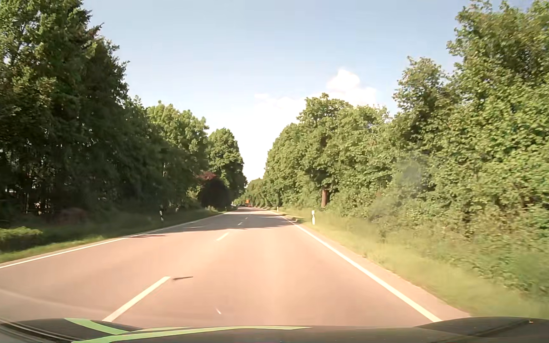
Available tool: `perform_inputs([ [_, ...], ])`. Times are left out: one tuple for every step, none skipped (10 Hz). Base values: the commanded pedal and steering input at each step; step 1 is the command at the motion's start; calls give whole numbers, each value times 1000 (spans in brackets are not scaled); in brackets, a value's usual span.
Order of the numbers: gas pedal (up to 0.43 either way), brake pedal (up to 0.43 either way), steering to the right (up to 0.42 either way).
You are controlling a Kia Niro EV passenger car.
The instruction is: Follow the waypoints while adhering to traffic rules and regulations
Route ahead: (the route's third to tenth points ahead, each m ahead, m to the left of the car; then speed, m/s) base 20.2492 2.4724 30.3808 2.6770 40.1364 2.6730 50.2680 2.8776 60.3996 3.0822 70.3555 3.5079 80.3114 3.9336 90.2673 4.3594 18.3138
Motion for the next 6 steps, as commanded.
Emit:
perform_inputs([
  [110, 0, -3],
  [110, 0, -3],
  [110, 0, -3],
  [110, 0, -3],
  [110, 0, -3],
  [110, 0, -3],
])
